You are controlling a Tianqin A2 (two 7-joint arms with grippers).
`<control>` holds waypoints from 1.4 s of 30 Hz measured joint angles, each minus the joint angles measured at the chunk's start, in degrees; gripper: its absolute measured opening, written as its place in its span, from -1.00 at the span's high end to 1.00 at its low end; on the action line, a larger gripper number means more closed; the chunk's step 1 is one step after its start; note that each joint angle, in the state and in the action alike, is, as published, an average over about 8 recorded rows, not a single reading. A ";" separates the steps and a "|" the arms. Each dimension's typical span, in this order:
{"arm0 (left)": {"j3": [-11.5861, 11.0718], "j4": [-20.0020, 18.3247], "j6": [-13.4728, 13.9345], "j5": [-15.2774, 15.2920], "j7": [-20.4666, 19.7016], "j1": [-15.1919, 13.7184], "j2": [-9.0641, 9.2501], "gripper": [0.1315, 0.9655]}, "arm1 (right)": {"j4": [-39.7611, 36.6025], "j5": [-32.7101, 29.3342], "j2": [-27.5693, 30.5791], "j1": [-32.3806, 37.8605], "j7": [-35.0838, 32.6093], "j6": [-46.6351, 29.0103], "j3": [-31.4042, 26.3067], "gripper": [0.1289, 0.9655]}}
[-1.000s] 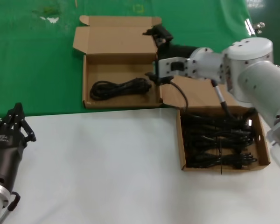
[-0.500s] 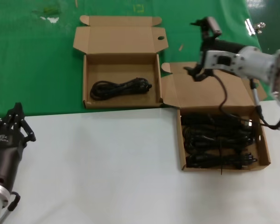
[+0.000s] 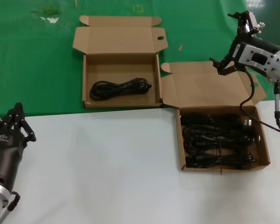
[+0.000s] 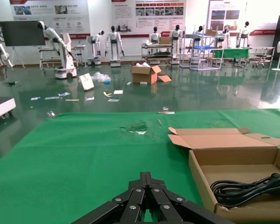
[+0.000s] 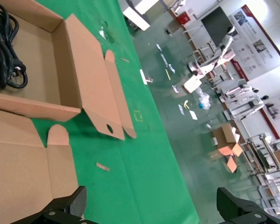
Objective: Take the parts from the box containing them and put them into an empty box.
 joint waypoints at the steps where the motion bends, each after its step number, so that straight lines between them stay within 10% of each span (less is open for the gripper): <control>1: 0.00 0.00 0.00 0.00 0.00 0.00 0.00 0.98 | 0.02 0.08 0.13 -0.09 -0.14 -0.07 0.32 -1.00; 21: 0.00 0.00 0.00 0.00 0.00 0.00 0.00 0.83 | 8.81 -1.33 -0.07 -7.13 7.69 3.65 2.02 -1.00; 42: 0.00 0.00 0.00 -0.01 0.00 0.00 0.00 -0.12 | 33.81 -5.58 -1.03 -26.78 30.45 14.53 5.94 -1.00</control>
